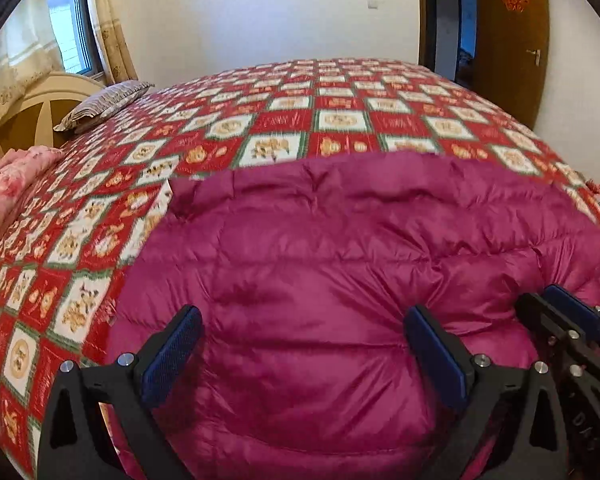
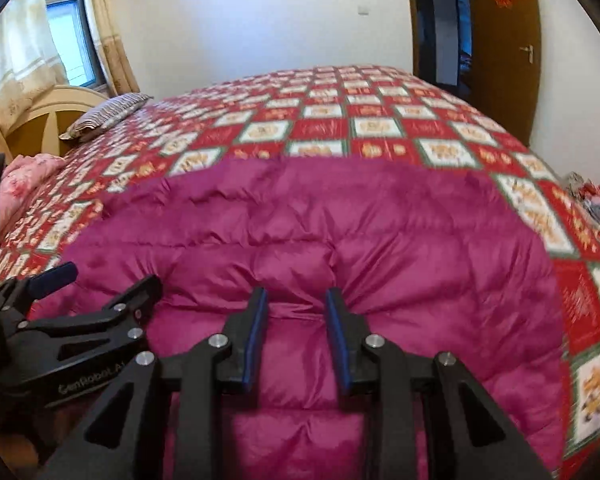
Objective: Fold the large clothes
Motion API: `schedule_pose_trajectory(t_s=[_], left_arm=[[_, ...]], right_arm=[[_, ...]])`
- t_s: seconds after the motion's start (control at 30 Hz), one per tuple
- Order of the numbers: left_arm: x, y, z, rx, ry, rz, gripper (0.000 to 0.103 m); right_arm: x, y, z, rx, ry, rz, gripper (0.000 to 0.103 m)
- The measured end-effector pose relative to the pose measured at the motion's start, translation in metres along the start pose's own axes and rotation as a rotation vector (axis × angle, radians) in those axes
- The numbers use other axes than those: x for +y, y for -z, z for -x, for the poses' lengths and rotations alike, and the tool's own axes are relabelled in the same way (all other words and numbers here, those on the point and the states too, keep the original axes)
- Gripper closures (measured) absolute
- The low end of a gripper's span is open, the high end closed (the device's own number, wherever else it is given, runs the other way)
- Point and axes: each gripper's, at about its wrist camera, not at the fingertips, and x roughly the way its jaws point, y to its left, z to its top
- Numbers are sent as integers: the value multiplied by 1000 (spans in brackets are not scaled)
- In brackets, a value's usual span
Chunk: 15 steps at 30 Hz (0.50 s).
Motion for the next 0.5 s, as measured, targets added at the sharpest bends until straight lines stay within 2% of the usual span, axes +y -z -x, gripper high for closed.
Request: schedule_pose_trajectory(t_s=[0.13, 0.23, 0.37, 0.5], left_arm=[[0, 5, -8, 9, 4, 25, 1], [-6, 9, -12, -7, -29, 6, 1], [-16, 16, -13, -49, -78, -36, 1], [-4, 14, -5, -11, -40, -19, 1]], right_arm=[[-3, 6, -9, 12, 2, -5, 70], [8, 13, -16, 3, 59, 59, 70], [6, 19, -17, -17, 60, 66, 70], [5, 18, -16, -14, 59, 65, 70]])
